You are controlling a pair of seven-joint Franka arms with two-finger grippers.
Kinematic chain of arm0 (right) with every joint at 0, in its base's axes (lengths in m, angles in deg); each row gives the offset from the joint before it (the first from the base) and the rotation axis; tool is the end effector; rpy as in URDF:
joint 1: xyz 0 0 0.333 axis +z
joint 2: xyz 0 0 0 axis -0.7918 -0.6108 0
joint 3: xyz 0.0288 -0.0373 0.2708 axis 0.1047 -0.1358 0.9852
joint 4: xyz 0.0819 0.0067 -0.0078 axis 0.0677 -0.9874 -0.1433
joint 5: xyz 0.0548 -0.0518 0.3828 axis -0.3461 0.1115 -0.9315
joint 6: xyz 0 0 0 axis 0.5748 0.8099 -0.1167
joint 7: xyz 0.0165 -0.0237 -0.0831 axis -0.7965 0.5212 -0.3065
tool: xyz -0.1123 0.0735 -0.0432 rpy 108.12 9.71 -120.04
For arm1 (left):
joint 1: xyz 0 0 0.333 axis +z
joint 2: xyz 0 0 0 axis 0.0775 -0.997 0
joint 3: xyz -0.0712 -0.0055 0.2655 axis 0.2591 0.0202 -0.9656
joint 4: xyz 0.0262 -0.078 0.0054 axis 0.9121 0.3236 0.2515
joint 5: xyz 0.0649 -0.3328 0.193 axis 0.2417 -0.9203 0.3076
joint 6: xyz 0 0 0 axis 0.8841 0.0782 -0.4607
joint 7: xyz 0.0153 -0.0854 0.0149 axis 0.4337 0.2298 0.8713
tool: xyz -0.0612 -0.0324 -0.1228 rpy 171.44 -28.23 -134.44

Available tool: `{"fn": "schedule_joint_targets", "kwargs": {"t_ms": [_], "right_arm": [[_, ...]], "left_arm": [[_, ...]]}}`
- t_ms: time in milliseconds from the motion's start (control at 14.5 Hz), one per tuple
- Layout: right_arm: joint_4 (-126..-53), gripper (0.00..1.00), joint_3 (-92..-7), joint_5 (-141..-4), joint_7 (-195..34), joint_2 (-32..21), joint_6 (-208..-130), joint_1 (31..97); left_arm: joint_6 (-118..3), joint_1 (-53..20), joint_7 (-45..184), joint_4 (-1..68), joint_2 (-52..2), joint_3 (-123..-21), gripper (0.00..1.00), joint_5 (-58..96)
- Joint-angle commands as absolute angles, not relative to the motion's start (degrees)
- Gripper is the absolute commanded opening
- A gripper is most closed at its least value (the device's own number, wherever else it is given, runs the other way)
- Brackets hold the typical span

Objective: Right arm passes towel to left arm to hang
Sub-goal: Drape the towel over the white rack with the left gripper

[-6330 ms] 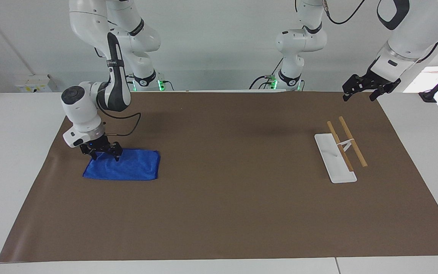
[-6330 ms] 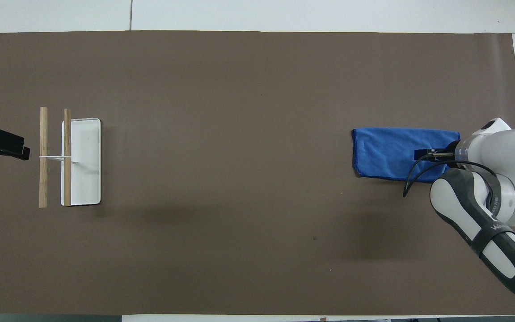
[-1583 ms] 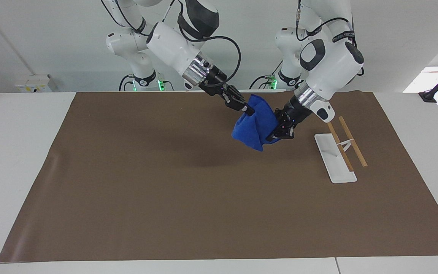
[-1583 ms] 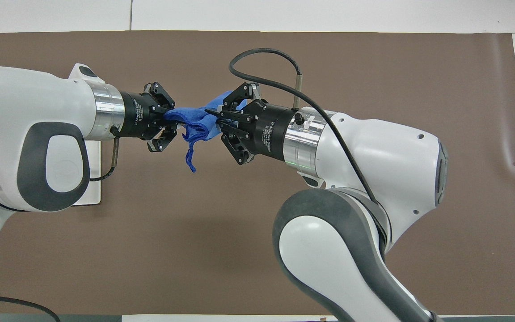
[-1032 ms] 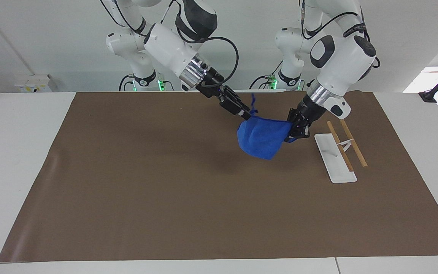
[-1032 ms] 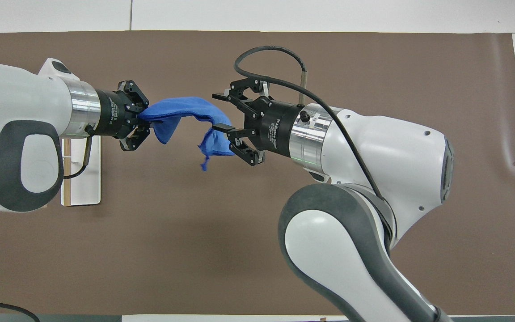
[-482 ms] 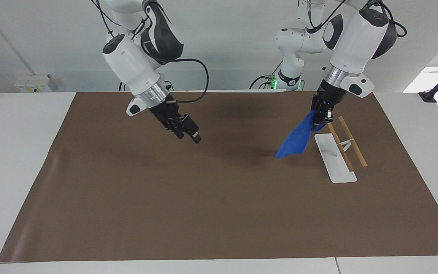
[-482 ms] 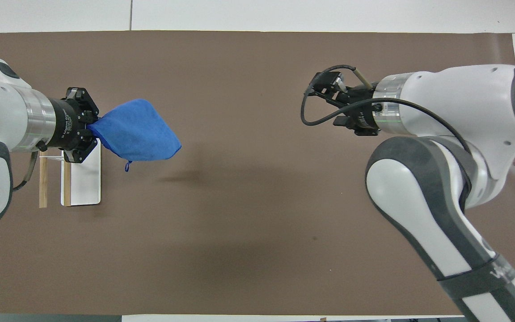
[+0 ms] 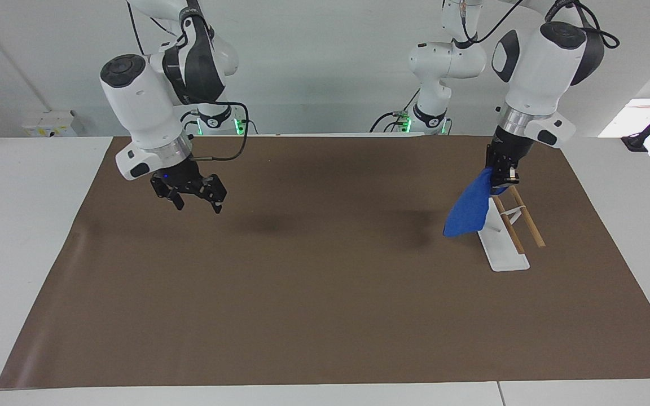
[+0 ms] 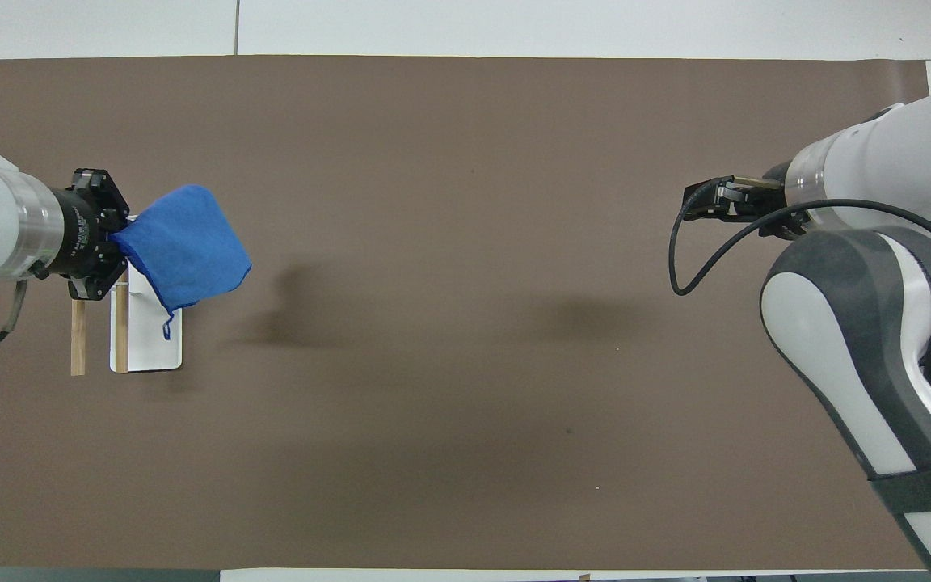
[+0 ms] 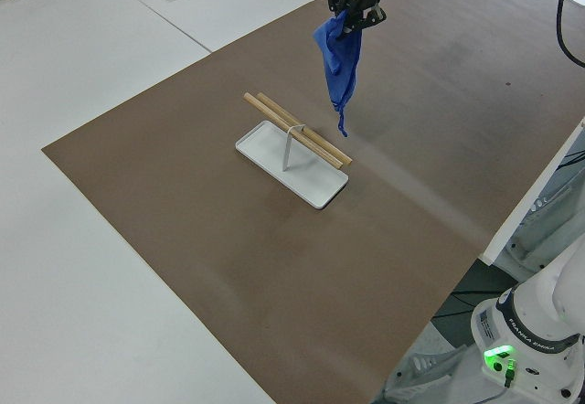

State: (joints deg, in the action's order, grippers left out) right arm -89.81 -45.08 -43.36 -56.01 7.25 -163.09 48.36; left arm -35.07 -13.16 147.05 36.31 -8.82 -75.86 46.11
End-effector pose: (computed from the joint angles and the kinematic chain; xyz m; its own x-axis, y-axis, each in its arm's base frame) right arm 0.5777 0.0784 0.4404 0.9832 -0.1691 0.0687 -0.1654 -0.9847 -0.0555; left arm 0.5484 -0.0765 0.4707 0.1060 0.9941 0.0214 0.9775 -0.1081 0.1812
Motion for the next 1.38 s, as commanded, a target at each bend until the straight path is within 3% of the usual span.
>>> {"fn": "schedule_joint_targets", "kwargs": {"t_ms": [0, 275, 550, 894, 1307], "right_arm": [[-83.30, 1.00, -44.46, -40.43, -59.47, 6.98, -154.77, 46.65], [-76.01, 1.00, -44.81, -39.73, -60.27, 6.98, -144.49, 45.76], [-70.20, 1.00, -57.95, -39.28, -65.01, 6.98, -137.35, 54.97], [-72.30, 1.00, -58.87, -39.38, -65.11, 8.38, -135.58, 55.25], [-72.21, 1.00, -58.96, -39.37, -65.19, 8.47, -135.93, 54.99]], "left_arm": [[-38.89, -8.16, 147.50, 39.52, -6.37, -75.32, 0.00, 47.45], [-46.35, -2.00, 147.07, 45.13, -4.35, -75.32, 0.00, 47.36], [-51.90, 1.96, 147.15, 50.94, -1.97, -75.32, 0.00, 46.93], [-58.06, 6.01, 146.54, 55.16, -2.49, -75.32, 0.00, 46.84], [-58.85, 8.30, 144.95, 55.52, -4.96, -75.49, 0.00, 46.84]]}}
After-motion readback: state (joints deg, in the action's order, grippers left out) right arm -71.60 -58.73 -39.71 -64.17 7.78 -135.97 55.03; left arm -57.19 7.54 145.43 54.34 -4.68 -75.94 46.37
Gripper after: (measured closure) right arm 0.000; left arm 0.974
